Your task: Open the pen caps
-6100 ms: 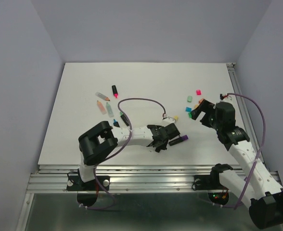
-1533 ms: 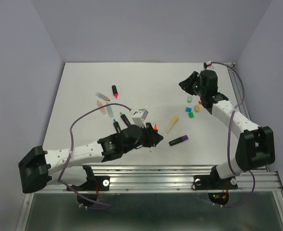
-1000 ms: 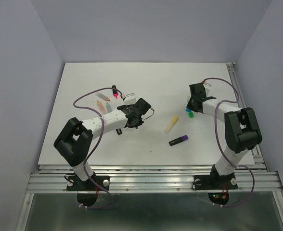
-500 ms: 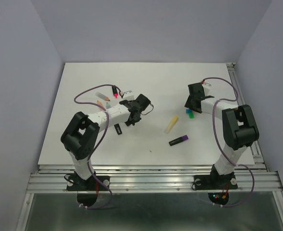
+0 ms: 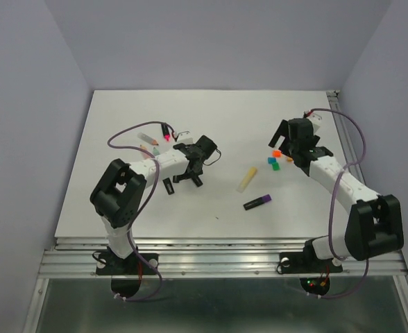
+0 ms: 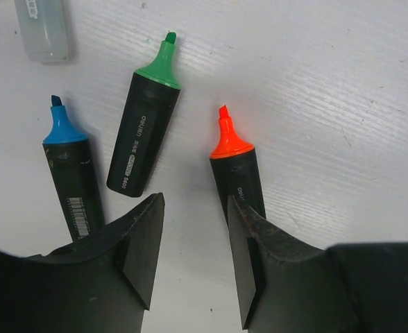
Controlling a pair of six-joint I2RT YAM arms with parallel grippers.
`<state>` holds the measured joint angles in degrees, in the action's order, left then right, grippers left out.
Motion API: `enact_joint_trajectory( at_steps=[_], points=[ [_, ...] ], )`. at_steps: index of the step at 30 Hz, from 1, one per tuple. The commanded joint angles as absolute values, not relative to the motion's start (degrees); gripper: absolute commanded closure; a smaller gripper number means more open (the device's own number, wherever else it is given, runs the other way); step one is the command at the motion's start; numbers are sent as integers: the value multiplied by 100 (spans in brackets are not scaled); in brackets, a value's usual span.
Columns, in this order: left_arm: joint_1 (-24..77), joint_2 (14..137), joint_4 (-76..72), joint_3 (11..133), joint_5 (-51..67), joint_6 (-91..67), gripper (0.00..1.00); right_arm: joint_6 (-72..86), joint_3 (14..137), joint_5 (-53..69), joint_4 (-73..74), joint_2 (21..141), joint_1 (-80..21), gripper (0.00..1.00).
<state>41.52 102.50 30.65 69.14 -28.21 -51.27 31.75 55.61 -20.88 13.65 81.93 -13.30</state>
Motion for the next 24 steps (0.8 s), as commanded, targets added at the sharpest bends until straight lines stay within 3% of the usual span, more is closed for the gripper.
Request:
enact_joint_trajectory(
  at_steps=[1, 6, 7, 8, 15, 24],
  points=[
    [4157, 9924, 2920, 6944, -2700, -4949, 44, 3304, 4888, -1951, 1441, 7132, -1327, 0],
    [4578, 9177, 2216, 6523, -2145, -4282, 35, 3419, 4465, -1785, 1862, 6276, -1318, 0],
    [4701, 8958, 1989, 6478, -2040, -4202, 28, 3454, 4369, -1715, 1933, 6058, -1327, 0],
    [4833, 8869, 1899, 6451, -1978, -4097, 13, 3454, 4316, -1714, 2003, 5960, -1327, 0],
    [5923, 8517, 478, 6188, -767, -2621, 8, 3515, 3868, -1775, 2390, 5055, -1327, 0],
    [6293, 9623, -211, 6748, 703, -1328, 6, 3674, 3885, -2118, 2654, 4843, -1327, 0]
  ],
)
